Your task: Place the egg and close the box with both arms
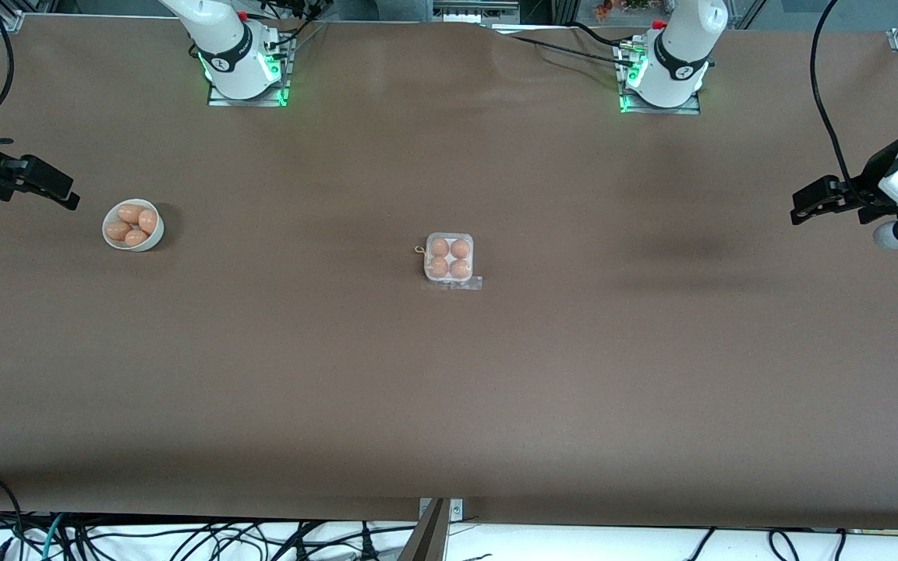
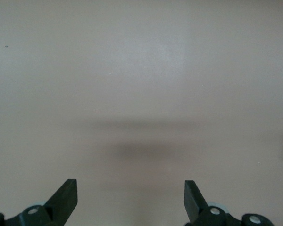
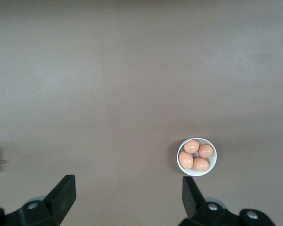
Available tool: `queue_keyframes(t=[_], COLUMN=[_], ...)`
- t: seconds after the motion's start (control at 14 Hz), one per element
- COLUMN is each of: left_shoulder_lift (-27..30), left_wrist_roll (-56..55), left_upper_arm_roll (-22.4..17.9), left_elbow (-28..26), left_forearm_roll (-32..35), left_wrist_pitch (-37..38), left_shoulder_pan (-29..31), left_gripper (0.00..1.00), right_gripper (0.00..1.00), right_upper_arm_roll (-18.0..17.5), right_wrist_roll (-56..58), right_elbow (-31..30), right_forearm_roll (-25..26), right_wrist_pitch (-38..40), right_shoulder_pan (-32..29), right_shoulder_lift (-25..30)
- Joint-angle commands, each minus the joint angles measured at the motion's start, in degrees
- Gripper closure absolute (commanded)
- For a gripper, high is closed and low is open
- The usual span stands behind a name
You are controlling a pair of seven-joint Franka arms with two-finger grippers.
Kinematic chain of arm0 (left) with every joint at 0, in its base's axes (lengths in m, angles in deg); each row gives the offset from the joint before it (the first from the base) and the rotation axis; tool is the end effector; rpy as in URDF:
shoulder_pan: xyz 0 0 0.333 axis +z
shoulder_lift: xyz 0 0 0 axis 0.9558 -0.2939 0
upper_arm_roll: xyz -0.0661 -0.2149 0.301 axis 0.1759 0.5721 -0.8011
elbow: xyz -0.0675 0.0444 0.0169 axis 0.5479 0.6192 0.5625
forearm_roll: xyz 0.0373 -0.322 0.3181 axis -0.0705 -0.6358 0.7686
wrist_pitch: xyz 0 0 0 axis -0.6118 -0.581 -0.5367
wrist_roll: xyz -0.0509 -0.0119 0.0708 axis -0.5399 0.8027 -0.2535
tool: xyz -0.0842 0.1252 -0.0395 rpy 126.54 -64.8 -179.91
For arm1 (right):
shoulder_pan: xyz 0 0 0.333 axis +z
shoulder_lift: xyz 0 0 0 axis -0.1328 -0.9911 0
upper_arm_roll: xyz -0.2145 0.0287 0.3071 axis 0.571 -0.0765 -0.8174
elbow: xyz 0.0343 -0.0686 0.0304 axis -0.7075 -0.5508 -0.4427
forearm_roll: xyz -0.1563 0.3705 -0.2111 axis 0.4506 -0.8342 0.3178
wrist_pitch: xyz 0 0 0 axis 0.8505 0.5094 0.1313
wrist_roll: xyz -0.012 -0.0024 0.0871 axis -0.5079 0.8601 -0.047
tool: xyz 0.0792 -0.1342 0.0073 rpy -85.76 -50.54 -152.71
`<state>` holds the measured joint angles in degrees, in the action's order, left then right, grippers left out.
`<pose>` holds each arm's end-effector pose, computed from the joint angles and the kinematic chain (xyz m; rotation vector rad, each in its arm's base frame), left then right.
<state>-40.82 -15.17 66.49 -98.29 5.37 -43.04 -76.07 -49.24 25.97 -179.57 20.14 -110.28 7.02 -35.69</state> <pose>0.6384 0.0052 0.5835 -3.1187 -0.0680 0.1040 0.6264 -0.0181 0.6073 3.1307 -0.2032 0.0193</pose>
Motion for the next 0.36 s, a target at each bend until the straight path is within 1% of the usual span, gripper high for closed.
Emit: queue_keyframes(t=[0.0, 0.29], left_shoulder_lift=[1.07, 1.07], left_wrist_roll=[0.94, 0.86], left_upper_arm_roll=[0.27, 0.36], left_elbow=[-0.42, -0.33], left_forearm_roll=[1.25, 1.25], left_wrist_pitch=[0.22, 0.32], left_shoulder_pan=[0.09, -0.09], left_gripper=[0.0, 0.0], right_gripper=[0.0, 0.0], right_upper_arm_roll=[-0.54, -0.54], right_wrist_roll=[0.5, 0.41], right_elbow=[0.54, 0.54], right_forearm_roll=[-0.71, -0.8], right_wrist_pitch=[-0.09, -0.09], right_shoulder_pan=[-0.8, -0.8], right_shoulder_lift=[-0.02, -0.02])
